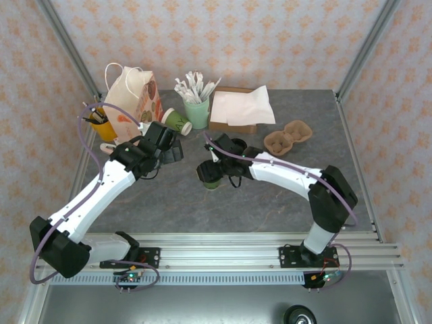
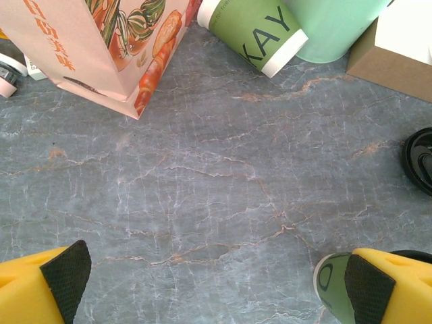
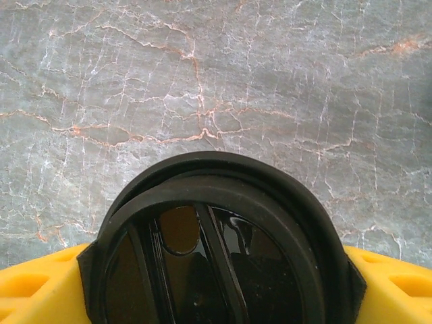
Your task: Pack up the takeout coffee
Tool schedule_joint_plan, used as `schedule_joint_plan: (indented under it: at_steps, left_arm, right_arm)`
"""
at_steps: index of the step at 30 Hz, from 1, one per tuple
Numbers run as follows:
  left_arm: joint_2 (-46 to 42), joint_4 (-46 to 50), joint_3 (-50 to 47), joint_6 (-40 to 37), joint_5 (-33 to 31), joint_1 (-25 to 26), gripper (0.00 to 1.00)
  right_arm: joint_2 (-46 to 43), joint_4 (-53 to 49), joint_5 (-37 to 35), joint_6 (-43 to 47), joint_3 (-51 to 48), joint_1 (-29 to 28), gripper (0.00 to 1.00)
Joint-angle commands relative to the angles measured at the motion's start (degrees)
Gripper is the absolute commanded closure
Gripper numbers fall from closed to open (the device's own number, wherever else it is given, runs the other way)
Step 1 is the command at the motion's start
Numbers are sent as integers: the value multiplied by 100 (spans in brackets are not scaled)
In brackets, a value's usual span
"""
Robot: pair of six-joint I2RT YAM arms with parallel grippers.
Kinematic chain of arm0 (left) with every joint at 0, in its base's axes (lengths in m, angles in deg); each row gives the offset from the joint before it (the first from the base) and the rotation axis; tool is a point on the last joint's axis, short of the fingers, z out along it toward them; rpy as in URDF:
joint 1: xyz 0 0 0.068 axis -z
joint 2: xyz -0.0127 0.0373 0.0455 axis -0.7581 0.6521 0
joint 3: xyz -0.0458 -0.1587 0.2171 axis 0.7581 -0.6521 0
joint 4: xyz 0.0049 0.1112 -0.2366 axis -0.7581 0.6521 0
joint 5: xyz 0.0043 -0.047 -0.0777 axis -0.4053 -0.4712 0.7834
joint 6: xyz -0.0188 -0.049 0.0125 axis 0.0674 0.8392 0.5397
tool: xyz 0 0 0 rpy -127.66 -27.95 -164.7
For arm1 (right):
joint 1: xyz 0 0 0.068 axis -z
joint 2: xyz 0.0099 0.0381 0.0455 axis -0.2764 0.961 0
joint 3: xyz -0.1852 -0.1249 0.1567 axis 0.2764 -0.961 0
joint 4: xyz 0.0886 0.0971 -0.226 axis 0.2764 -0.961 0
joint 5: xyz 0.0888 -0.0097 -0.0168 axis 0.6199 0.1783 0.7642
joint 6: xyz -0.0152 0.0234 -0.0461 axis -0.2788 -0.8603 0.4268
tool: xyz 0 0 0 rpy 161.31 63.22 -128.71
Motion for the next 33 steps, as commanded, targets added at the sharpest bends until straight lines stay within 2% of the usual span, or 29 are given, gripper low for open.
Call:
schedule_joint_plan:
  at_steps: [1, 5, 11, 22, 26, 33]
  left_arm:
    - [-21, -78, -51, 149, -233, -39, 0]
    - [1, -107, -47, 167, -243, -37, 0]
    - [25, -105, -24, 184, -288, -37, 0]
    - [-12, -114, 4, 281, -501, -41, 0]
    - [23, -150, 32, 285, -516, -37, 0]
    - [53, -57, 65, 294, -603, -37, 0]
  right_arm:
    - [-219, -288, -342, -44, -268, -7, 22]
    - [-427, -298, -377, -85, -472, 143, 27]
    - [-759, -337, -392, -74, -803, 552, 29]
    - [-1112, -187, -471, -28, -1372, 2178, 28]
    - [-784, 342, -524, -281, -1205, 2797, 28]
    - [405, 404, -841, -230, -86, 3271, 27]
